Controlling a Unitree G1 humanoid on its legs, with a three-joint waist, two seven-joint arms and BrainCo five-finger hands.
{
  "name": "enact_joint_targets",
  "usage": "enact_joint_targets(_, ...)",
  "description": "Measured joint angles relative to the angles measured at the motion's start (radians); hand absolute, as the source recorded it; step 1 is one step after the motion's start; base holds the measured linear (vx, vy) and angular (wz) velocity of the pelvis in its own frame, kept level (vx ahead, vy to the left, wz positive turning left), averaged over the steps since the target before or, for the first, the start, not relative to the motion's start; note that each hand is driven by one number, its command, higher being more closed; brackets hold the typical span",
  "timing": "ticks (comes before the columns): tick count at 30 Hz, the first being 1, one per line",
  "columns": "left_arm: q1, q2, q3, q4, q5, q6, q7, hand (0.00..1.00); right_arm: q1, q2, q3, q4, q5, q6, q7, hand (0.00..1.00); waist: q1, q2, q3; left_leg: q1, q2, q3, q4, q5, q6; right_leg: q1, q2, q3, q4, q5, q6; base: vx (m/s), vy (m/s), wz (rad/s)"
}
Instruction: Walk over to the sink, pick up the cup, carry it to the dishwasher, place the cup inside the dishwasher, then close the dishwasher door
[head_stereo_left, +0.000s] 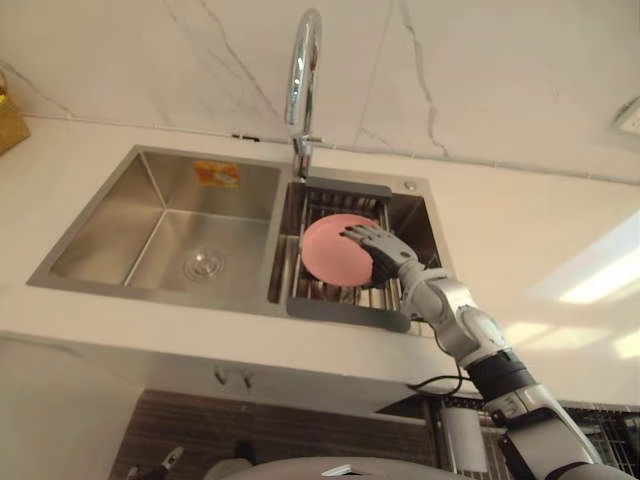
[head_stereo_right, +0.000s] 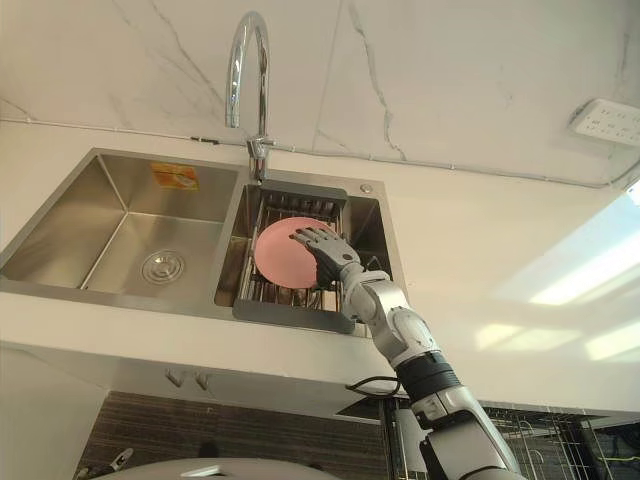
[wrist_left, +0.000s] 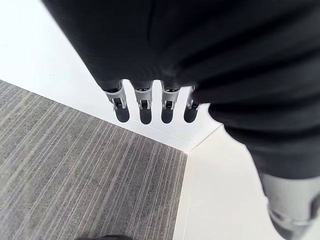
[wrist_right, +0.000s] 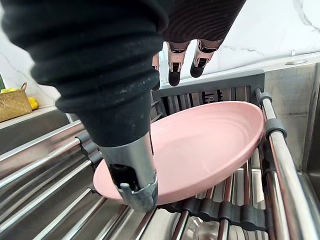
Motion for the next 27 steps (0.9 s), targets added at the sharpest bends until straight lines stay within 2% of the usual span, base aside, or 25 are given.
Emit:
enact_joint_targets(7,0.001,0.0,0.0,-0.002,0.0,0.009,-0.004,0.0,-0.018,0.001,0.039,0.094,-0.098,0.005,-0.002,0.0,0.019,-0.007,0.005,-0.014,-0.005,-0.021,0.0,0.007,0.007,-0.001,-0.004,-0.032,-0.004,0.0,0.0,-0.05,0.007,0.1)
enact_joint_targets(18,0.002,-0.001,0.0,-0.042,0.0,0.008,-0.004,0.0,-0.08,0.008,0.068,0.205,-0.145,0.005,-0.001,0.0,0.022,-0.014,0.013,-0.026,-0.012,-0.035,0.0,0.011,0.009,0.001,-0.008,-0.047,-0.011,0.004,0.003,0.0,0.002,0.03)
enact_joint_targets(19,0.002,-0.001,-0.001,-0.042,0.0,0.008,-0.004,0.0,-0.086,0.009,0.068,0.212,-0.166,0.007,-0.003,1.0,0.022,-0.014,0.013,-0.026,-0.012,-0.035,0.0,0.011,0.009,0.001,-0.008,-0.048,-0.011,0.004,0.003,0.0,0.0,0.0)
enact_joint_targets(23,0.002,-0.002,-0.002,-0.041,0.0,0.008,-0.004,0.0,-0.094,0.023,0.068,0.235,-0.224,0.012,-0.022,1.0,0.023,-0.014,0.013,-0.024,-0.012,-0.036,0.0,0.012,0.009,0.004,-0.008,-0.049,-0.01,0.004,0.003,-0.03,0.005,0.01)
enact_joint_targets(27,0.002,-0.002,-0.002,-0.041,0.0,0.008,-0.004,0.0,-0.094,0.028,0.068,0.241,-0.3,0.038,-0.115,1.0,0.026,-0.015,0.015,-0.025,-0.012,-0.037,0.0,0.012,0.009,0.005,-0.009,-0.051,-0.01,0.003,0.002,-0.03,0.009,0.02)
